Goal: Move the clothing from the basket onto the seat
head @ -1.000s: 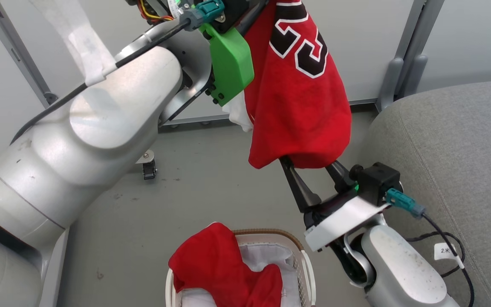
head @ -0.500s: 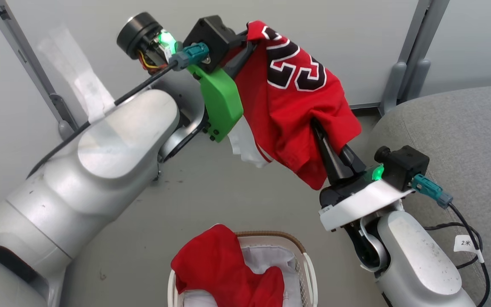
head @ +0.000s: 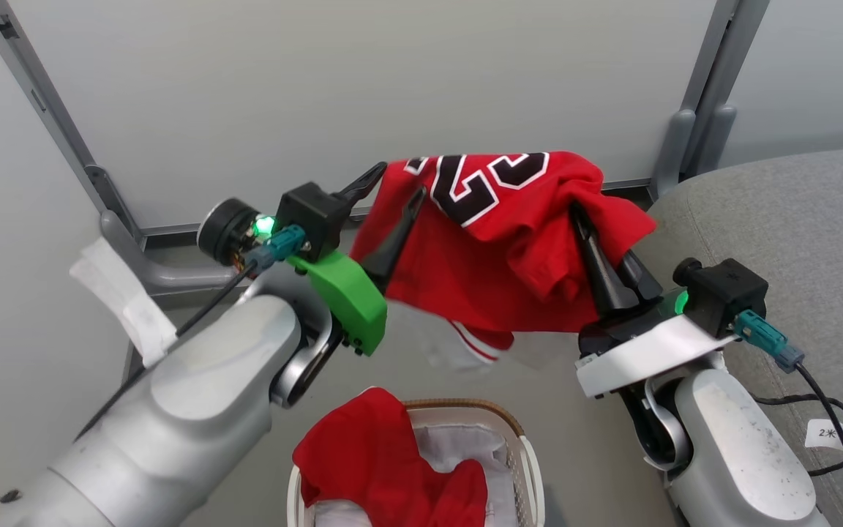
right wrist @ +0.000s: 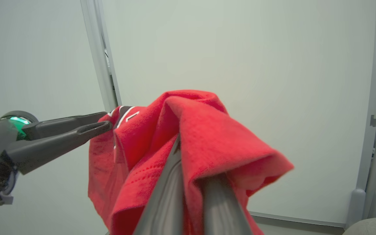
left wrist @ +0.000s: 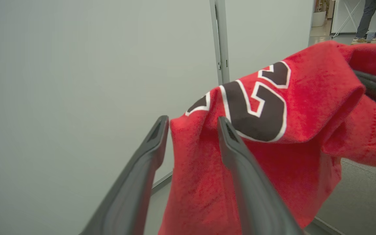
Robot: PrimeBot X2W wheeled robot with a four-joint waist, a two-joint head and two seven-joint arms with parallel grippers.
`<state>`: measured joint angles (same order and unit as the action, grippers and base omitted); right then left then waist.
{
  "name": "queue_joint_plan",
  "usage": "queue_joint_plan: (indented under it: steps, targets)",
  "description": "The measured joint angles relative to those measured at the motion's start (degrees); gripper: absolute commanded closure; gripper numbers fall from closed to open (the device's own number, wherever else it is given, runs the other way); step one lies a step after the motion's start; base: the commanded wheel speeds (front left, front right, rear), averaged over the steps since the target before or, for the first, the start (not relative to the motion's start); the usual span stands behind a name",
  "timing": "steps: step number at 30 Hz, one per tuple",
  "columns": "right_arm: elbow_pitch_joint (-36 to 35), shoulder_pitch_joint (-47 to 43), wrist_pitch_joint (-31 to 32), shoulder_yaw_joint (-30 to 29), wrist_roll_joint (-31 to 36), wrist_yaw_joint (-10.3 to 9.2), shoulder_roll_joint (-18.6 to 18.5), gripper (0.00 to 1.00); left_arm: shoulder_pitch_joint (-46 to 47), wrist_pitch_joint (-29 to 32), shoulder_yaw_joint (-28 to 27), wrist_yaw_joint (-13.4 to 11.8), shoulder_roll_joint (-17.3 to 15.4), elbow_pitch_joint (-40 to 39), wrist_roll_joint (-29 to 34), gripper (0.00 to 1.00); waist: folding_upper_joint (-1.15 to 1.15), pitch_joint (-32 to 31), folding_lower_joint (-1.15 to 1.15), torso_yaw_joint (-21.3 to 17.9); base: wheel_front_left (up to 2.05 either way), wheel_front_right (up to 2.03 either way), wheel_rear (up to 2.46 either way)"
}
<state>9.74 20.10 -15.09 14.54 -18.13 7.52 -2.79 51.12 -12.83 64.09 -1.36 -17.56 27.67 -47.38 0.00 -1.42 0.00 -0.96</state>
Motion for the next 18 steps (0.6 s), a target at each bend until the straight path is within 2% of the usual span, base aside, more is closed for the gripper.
queue_joint_plan:
  steps: [7,9,18]
  targets:
    - [-1.32,-2.12,0.01,-3.92,3.78,0.00,0.00,1.00,-10.52,-2.02,-3.25,-2.31,-0.29,-2.50,-0.12,0.00,0.00,-0.34,0.00,-0.10,0.00,0.00,0.00]
    - [-1.64,-2.96,0.00,-5.20,4.54,0.00,-0.02,1.00,-13.82,-2.14,-5.66,-3.09,-0.22,-4.13,1.01,0.00,0.00,-0.43,0.00,-0.08,0.00,0.00,0.00]
    - [-2.32,-5.63,0.00,-8.39,8.12,0.00,0.00,1.00,-25.94,-2.30,-13.73,-2.57,2.26,-9.00,6.13,0.00,0.00,-0.52,0.00,-0.83,0.00,0.00,0.00]
